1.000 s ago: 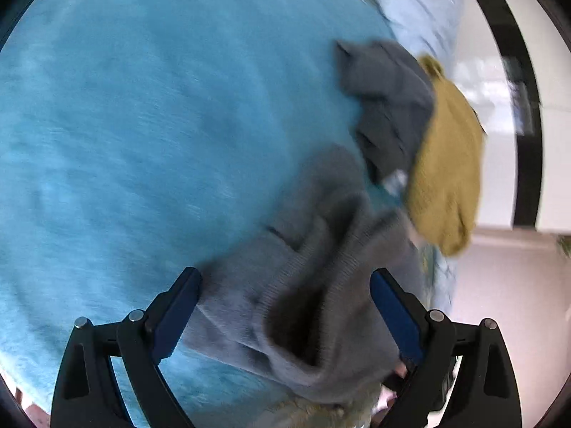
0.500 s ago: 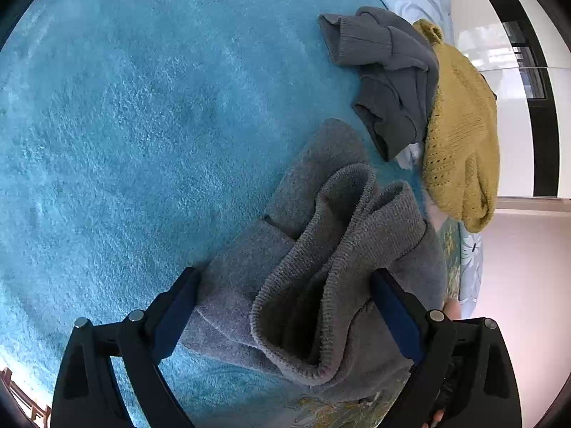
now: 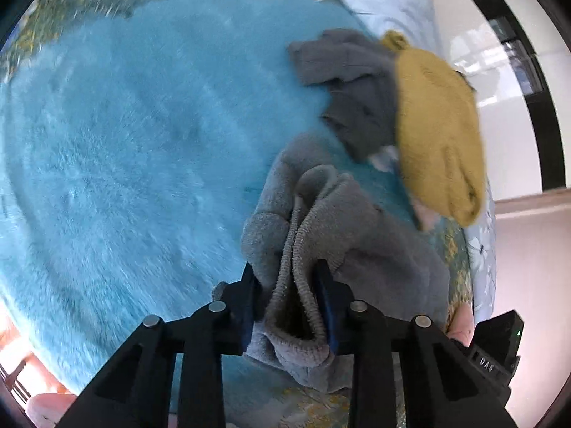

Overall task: Fold clothes
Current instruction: 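Grasp the folded grey sweatshirt with both grippers, then carry the folded sweatshirt with both grippers onto the pink folded stack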

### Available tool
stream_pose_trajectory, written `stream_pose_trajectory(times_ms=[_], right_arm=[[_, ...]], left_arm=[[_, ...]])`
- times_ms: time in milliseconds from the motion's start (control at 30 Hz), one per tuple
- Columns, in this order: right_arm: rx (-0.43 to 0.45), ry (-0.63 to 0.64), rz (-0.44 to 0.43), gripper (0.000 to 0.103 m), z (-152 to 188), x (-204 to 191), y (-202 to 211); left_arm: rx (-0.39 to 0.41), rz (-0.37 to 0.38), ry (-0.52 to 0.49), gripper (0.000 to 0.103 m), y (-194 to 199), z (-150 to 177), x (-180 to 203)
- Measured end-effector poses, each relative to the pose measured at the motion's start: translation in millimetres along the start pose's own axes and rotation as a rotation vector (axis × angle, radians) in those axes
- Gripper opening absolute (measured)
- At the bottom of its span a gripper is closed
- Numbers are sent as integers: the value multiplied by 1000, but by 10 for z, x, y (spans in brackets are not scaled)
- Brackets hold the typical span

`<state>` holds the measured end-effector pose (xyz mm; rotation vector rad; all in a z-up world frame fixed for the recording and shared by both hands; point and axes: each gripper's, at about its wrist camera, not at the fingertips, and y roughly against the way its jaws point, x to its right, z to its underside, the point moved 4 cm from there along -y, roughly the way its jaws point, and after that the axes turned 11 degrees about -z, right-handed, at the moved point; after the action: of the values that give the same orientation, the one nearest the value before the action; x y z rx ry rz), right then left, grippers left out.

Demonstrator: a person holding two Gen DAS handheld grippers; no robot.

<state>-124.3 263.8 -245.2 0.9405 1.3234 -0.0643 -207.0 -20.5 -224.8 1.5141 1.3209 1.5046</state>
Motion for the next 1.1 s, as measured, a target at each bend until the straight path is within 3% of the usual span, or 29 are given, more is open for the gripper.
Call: stream_pose_trajectory(times_ms=[100,233,333,433,633,700,767,900,1100], right_arm=[[59,10,-39,25,7,-50,411],[213,17,-77,25,15,61,1321],[346,29,-63,25,45,222,2155],[462,38,-21,25,109,459,2935],[637,-32,74,25,384,1118,4184],[683,-68,108,25,471,1367,4525],[708,-103,130,25,490,1573,4717],[712,-135,151,25,389,1851,4883],[746,-70,123,25,177,1837,4982]], left_arm=[[72,21,-126,30,380,81,425],[117,72,-304,30,729,341,1262],[91,94,-437,30,748,595,1944],[46,127,-576,30,712,1093,2658],[-58,181,-768,30,439,1979,3874],[-113,192,-789,30,255,2196,4080],[-180,198,-785,30,-29,2389,4293],[-223,177,-774,30,-308,2567,4458],[-172,218,-813,30,-260,2492,4699]])
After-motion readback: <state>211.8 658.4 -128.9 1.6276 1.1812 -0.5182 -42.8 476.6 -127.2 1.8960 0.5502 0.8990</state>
